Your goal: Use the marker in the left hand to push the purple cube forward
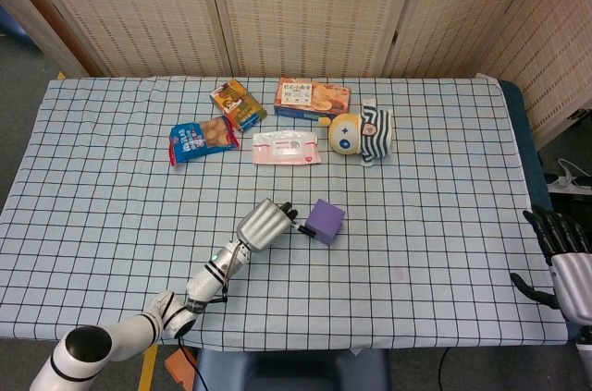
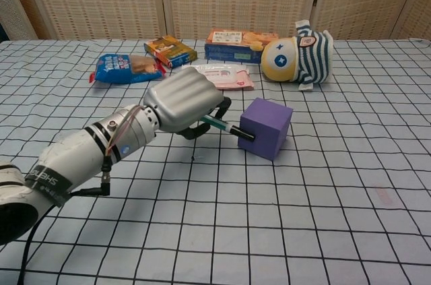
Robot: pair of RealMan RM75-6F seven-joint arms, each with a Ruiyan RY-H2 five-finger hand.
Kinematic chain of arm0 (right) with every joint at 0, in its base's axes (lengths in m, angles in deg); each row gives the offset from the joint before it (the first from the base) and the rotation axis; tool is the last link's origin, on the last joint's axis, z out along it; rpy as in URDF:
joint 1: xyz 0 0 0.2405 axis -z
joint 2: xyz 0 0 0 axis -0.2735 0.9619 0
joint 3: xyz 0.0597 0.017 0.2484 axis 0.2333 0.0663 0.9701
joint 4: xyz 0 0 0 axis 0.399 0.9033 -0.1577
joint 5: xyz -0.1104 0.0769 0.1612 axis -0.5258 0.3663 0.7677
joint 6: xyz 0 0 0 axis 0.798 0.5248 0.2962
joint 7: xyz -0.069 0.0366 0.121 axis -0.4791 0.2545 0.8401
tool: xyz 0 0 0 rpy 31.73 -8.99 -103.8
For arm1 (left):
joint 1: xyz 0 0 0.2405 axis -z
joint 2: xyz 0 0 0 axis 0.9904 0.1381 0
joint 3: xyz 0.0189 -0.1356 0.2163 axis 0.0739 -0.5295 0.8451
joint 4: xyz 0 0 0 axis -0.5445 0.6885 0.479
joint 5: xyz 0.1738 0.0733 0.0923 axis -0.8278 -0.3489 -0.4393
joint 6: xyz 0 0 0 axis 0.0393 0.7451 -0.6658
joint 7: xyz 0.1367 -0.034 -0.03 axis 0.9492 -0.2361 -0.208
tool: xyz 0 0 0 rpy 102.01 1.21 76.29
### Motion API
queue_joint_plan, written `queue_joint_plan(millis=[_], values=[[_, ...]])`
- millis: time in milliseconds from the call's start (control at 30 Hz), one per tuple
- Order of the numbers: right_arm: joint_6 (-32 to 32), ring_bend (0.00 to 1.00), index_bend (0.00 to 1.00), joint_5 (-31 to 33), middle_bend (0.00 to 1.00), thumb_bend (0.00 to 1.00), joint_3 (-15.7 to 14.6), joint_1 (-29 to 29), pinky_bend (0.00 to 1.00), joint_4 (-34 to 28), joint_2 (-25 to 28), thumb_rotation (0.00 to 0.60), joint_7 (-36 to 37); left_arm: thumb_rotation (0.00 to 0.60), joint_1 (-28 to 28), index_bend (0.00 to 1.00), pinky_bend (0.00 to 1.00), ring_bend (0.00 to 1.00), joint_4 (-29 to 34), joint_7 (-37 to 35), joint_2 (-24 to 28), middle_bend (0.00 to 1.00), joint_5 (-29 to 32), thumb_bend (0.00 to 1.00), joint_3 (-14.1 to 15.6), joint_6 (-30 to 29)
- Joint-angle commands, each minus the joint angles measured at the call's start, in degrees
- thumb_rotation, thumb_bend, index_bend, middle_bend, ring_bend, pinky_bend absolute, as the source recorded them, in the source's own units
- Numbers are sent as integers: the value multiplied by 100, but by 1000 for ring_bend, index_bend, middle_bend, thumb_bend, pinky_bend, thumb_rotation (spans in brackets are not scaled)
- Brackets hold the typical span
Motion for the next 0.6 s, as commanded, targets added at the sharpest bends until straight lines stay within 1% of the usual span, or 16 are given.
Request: queue_joint_plan(millis=[33, 267, 367, 467, 600], values=[[15, 0, 0, -2, 0, 119, 4, 10, 0, 6, 8, 600, 14, 600, 62, 815, 1000, 840, -107, -66, -82, 836, 18, 655, -27, 30], [29, 0, 0, 11, 0, 119, 17, 21, 0, 14, 9, 600, 19, 600, 148, 815, 1000, 840, -271, -140, -216, 836, 29, 655, -26, 88], [2, 0, 0, 22, 0, 119, 20, 14, 0, 13, 11, 600, 36, 600, 219, 814, 1000, 840, -234, -193, -247, 836, 8, 656, -103, -76], [-18, 0, 0, 3, 0, 119, 12, 6, 0, 18, 17, 600, 57, 600, 166, 814, 1000, 841, -118, -143, -104, 836, 5, 656, -120, -239], [1, 0, 0, -30, 0, 119, 4, 14, 0, 20, 25, 600, 70, 600, -103, 814, 1000, 840, 281, -20, 310, 837, 32, 657, -41, -458]])
